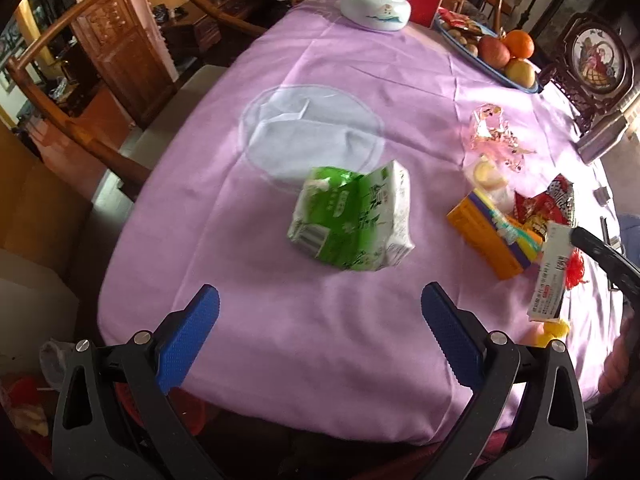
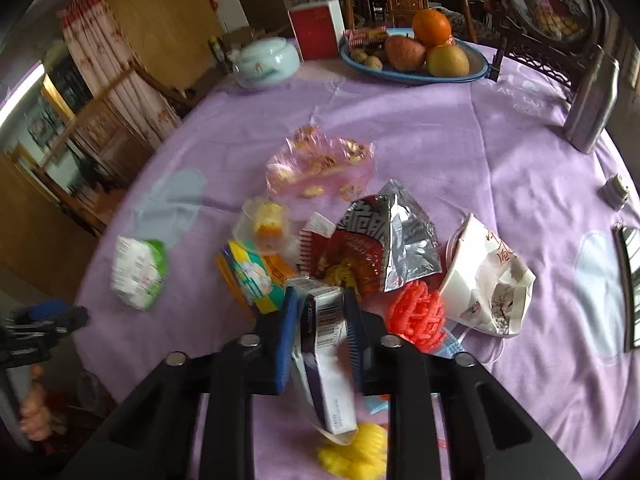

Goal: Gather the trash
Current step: 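Grasp green bag and white drink box with left tool while right grasps medicine box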

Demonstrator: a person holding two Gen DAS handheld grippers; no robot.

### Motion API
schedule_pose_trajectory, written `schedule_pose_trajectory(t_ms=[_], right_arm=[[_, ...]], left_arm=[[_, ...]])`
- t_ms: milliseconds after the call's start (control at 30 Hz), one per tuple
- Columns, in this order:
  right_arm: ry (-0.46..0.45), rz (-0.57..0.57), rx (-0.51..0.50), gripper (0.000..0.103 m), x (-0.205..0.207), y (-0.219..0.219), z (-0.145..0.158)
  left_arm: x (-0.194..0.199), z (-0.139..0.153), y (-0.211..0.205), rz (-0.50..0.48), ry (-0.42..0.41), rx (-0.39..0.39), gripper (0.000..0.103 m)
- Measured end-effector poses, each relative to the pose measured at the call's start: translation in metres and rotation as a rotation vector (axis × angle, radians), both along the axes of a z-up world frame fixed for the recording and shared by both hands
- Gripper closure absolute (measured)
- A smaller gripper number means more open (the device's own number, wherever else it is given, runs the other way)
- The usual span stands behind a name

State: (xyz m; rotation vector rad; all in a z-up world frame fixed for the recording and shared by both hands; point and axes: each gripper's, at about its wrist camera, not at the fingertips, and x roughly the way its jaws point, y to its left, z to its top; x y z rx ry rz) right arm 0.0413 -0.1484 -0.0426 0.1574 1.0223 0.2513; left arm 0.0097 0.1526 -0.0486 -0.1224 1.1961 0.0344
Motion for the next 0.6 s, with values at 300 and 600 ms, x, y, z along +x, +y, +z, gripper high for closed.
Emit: schedule_pose_trajectory(t_ms=[300, 600], right_arm=[[-0.101, -0.036, -0.027, 0.080, -0.037, -0.022, 0.041], [-0.158, -0.103, -0.031, 0.080, -0.064, -0.046, 0.063]], left_arm=[[0.043, -0.019, -0.022, -0.062, -0.023, -0.065, 0.012], [0.064, -0.040, -0.032, -0.113, 0.010, -0.153, 0.076]])
